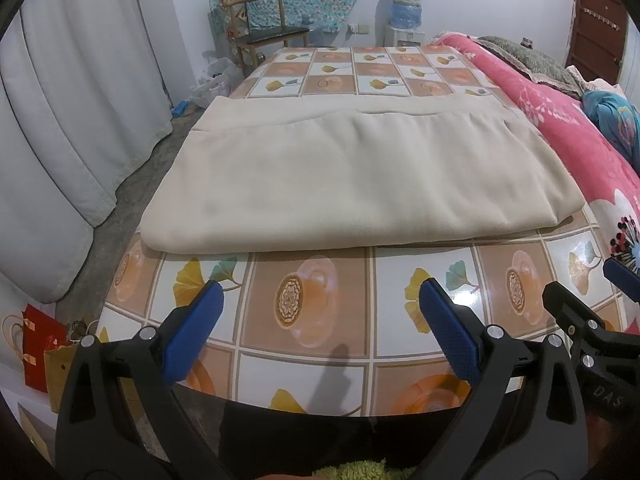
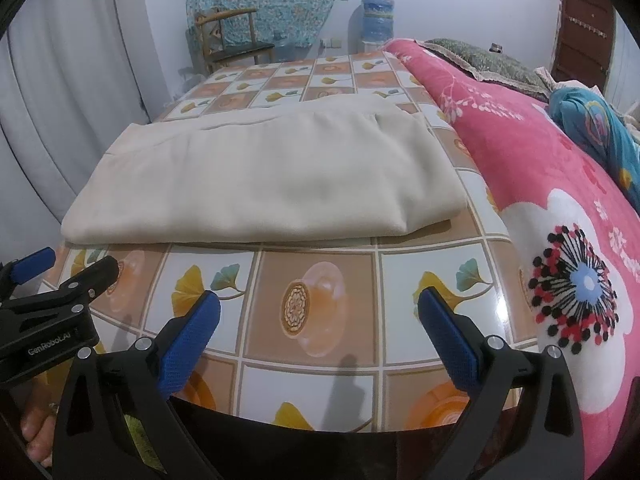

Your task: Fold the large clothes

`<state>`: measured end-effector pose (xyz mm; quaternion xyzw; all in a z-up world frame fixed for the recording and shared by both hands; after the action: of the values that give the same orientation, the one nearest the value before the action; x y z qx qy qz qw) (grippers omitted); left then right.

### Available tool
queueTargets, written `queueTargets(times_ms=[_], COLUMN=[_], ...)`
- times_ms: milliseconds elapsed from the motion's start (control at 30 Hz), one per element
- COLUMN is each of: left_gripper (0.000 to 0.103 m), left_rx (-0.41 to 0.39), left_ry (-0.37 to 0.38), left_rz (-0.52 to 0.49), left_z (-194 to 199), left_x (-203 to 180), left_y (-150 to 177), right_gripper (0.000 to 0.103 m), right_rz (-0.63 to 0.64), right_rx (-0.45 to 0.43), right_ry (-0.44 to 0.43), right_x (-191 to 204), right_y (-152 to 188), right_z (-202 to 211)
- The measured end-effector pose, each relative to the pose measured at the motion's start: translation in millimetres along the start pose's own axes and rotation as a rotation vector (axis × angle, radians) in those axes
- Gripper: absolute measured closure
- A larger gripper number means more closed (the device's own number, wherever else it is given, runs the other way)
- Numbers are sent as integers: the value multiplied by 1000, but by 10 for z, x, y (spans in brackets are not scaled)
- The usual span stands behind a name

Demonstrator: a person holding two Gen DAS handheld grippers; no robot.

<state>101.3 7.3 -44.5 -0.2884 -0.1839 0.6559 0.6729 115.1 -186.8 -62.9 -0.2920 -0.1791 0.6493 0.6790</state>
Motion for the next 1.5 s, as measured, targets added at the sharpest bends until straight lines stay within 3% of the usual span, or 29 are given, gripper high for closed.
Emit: queueTargets(times_ms=[1500], left_gripper=[8], left_rx=[1], left_ry=[4], left_rz=[-2], left_z=[1], left_x=[-19], left_y=[-14], right_gripper=[7], right_rz=[0], right_rx=[13], right_ry=[2], right_x=[-38], right_y=[3], right_z=[-11])
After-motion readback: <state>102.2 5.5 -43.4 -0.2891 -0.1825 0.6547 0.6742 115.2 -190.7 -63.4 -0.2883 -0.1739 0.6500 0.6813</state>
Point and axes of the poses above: each gripper's, at about its wrist camera, not at the fingertips, and z roughly against the way its jaws point, x to its left, y to its underside, the point moved 6 cm from there along -z, roughly the way its jaws point, and after that the axes turned 14 degrees about y, right-handed, at the moved point
